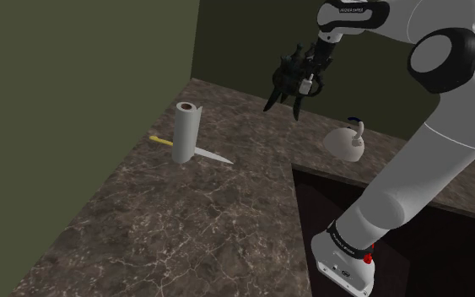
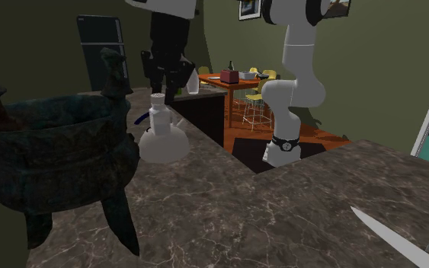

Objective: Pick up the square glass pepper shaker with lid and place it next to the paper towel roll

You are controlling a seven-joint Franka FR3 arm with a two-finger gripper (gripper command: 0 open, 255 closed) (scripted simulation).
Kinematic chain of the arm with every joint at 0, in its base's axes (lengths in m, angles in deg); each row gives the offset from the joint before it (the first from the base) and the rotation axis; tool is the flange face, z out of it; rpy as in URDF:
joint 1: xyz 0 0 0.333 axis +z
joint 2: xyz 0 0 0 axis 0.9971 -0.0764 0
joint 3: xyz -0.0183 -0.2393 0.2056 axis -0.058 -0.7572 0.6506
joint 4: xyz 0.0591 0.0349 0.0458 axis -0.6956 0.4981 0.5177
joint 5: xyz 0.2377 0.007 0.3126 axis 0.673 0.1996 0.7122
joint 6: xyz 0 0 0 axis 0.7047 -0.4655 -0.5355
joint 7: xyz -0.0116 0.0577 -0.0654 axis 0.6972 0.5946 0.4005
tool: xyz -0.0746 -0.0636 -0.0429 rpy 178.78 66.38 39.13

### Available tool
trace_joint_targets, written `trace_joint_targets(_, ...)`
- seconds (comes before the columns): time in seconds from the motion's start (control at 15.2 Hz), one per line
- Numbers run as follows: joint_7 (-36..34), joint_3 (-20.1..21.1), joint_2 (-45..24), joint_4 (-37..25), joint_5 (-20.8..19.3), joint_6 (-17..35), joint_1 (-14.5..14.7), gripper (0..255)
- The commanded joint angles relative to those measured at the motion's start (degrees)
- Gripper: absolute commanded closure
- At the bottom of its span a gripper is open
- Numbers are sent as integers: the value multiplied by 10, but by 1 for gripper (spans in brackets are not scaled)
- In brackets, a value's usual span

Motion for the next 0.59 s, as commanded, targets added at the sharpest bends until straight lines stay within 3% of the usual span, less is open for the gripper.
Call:
trace_joint_targets(0.0,2,0,-2,-17,1,-15,0,255)
trace_joint_targets(0.53,13,-2,-14,-93,9,-80,-3,255)
